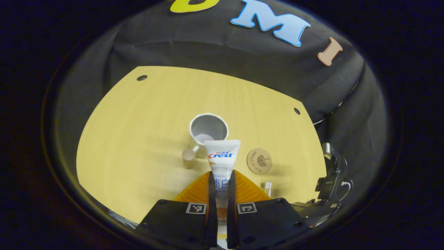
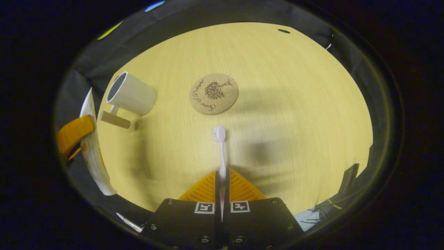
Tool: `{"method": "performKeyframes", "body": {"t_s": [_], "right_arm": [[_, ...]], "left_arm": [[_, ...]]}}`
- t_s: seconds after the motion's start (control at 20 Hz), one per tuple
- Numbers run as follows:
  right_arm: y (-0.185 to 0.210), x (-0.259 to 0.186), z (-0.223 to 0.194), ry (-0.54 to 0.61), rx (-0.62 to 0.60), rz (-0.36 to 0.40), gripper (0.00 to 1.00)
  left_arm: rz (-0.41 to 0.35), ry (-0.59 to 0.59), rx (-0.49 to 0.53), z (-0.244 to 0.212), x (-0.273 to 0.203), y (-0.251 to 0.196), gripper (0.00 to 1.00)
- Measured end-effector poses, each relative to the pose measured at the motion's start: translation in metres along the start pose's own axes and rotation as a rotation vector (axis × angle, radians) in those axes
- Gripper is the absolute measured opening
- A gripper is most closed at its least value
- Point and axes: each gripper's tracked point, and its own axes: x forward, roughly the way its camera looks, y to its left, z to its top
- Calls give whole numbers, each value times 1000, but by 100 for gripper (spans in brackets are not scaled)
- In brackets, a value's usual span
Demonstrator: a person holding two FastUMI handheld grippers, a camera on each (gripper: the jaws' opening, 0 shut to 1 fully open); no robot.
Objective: Put the toothbrush and toothpaste on the desktop into the cup, then pick up the cup and place it on the coaster on the desktop.
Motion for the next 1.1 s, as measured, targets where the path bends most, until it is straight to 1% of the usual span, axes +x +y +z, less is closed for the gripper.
{"method": "performKeyframes", "body": {"t_s": [0.3,0.45,0.55,0.8,1.1], "right_arm": [[5,-10,1,-21,16,19,2],[8,-21,8,-45,51,37,2],[7,-28,14,-66,71,41,2],[-4,-41,19,-105,116,21,2],[-22,-52,27,-135,176,-5,2]], "left_arm": [[-6,-91,45,71,26,4,18],[-10,-128,70,103,32,5,17],[-10,-150,94,120,45,6,18],[-9,-165,164,142,79,0,18],[-20,-222,177,158,109,1,18]]}}
